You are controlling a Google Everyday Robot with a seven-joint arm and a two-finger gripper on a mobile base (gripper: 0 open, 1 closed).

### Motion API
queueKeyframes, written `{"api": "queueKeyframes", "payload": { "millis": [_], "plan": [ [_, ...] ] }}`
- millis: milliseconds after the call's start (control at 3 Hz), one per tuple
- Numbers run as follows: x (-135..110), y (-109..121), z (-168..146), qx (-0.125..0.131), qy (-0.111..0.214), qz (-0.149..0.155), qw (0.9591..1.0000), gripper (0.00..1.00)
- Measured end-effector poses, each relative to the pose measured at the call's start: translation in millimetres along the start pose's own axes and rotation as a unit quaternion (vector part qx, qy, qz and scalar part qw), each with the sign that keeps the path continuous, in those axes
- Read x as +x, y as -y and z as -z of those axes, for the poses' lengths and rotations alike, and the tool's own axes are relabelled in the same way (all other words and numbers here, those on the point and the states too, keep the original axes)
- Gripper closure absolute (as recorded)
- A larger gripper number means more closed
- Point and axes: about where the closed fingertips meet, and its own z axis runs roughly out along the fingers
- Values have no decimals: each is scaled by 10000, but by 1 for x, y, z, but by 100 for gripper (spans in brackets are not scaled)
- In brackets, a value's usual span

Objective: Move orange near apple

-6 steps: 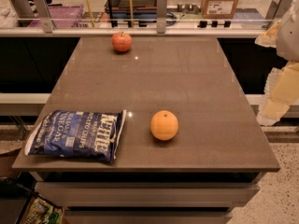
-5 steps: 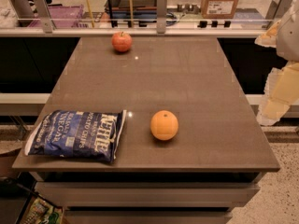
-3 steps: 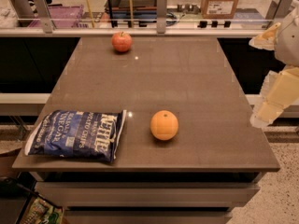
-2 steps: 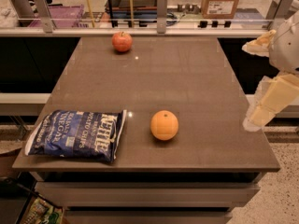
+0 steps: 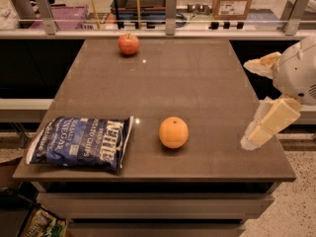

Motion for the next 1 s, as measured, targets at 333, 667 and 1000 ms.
{"api": "queueKeyframes", "payload": {
  "millis": [333, 667, 1000],
  "plan": [
    [-1, -3, -22, 50, 595, -32, 9982, 0],
    [-4, -1, -42, 253, 1257, -46, 9917, 0],
    [-9, 1, -54, 332, 1756, -98, 9838, 0]
  ]
}}
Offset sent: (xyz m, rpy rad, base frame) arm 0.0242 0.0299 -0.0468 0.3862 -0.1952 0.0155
